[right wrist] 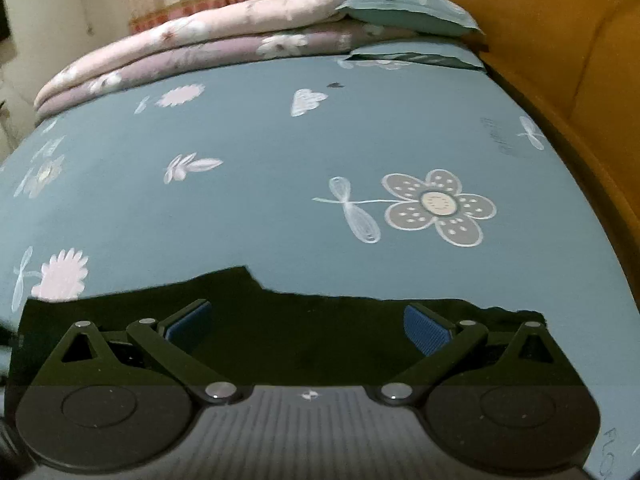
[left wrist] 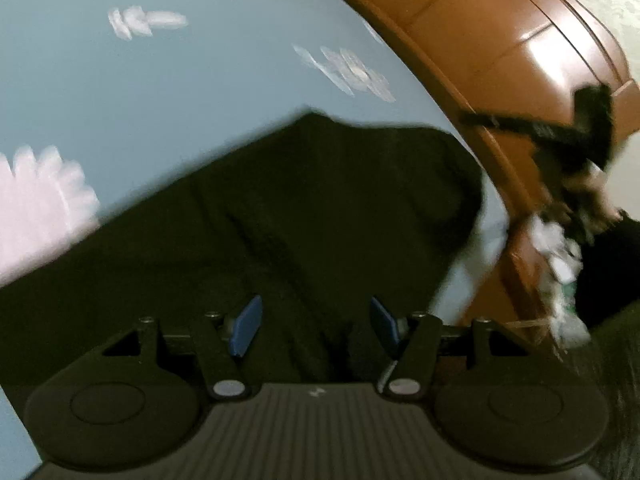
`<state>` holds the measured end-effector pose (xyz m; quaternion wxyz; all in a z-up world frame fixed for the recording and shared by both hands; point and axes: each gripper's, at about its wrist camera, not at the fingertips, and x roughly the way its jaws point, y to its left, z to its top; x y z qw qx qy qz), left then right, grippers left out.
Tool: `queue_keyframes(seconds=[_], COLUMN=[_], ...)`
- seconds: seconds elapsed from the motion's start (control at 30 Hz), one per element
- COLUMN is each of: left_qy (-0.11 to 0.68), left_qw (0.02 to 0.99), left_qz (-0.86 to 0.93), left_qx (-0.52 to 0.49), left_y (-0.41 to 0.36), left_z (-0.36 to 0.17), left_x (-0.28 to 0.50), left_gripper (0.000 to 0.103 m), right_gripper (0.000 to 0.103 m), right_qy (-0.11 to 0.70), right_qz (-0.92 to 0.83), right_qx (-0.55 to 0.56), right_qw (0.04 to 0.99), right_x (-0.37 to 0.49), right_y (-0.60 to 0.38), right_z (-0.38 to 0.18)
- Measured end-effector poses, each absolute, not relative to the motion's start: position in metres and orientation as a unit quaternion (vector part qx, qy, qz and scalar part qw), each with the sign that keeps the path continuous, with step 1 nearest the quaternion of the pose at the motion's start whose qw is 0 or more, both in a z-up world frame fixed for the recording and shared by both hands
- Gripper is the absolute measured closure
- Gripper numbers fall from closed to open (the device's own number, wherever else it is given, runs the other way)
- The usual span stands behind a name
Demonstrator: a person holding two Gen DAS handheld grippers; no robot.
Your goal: Fold clothes
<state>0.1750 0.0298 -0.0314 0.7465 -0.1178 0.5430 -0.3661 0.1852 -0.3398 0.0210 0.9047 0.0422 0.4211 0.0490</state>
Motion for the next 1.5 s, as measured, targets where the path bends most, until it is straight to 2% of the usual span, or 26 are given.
queue_keyframes(seconds=[0.17,0.43,0.6,0.87,1.3,1.5], left_qy=[0.615,0.585,0.649,0.586,0.593,0.592], left_qw=[0.676,0.713,0.663,0.741,0.768,0.771], left_qz=[-0.370,-0.349,-0.327,-0.286,-0.224,-0.215], left_qx=[-0.169,-0.165,-0.179,-0.163,-0.090,-0.092], left_y=[0.013,0.029,0.017,0.034,0.018,0.009], left_z=[-0.069,-0.043,-0.089,-0.052,-0.064,-0.070], left_x=[0.163,0.172,0.160,0.179,0.189,0.200], left_gripper=[0.045,0.043,0.045,0.043,0.043,0.042], right_gripper=[0.000,0.000,0.000,0.000,0.000,0.000], right_qy=[0.413,0.408,0.413,0.419,0.415,0.420], right_qz=[0.047,0.046,0.049,0.058,0.071,0.096], right_qx=[0.076,0.100,0.113,0.129,0.176,0.196], right_qw=[0.907,0.907,0.902,0.897,0.890,0.881], right_x=[0.191,0.193,0.198,0.196,0.176,0.191], right_y=[-0.352,-0.367,-0.371,-0.376,-0.389,-0.372], right_z=[0.022,0.015,0.006,0.000,-0.007,-0.024])
